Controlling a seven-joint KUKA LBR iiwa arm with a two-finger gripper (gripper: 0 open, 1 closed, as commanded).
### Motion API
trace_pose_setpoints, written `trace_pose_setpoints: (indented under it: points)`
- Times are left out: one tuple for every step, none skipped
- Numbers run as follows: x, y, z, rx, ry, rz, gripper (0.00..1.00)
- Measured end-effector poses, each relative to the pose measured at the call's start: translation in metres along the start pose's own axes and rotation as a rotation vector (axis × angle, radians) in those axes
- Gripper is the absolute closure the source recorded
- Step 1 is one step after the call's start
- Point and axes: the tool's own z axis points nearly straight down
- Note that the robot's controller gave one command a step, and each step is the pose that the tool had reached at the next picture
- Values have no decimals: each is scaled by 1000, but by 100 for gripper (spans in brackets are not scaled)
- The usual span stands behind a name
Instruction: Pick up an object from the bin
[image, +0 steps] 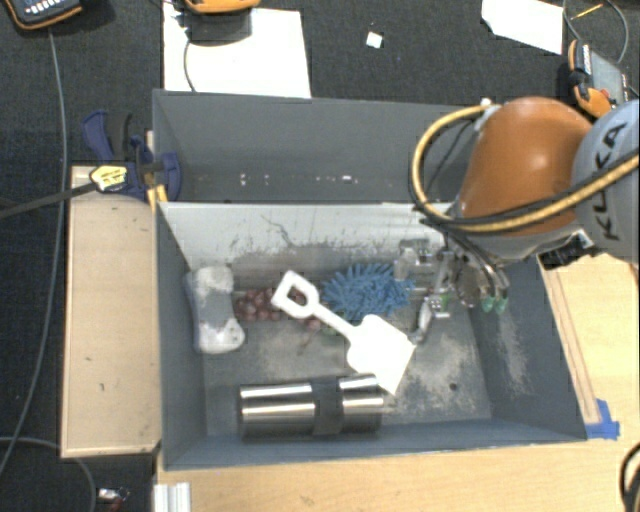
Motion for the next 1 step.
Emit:
trace_pose_setpoints:
  points:
    - [-1, 0, -5, 0, -8, 0, 0]
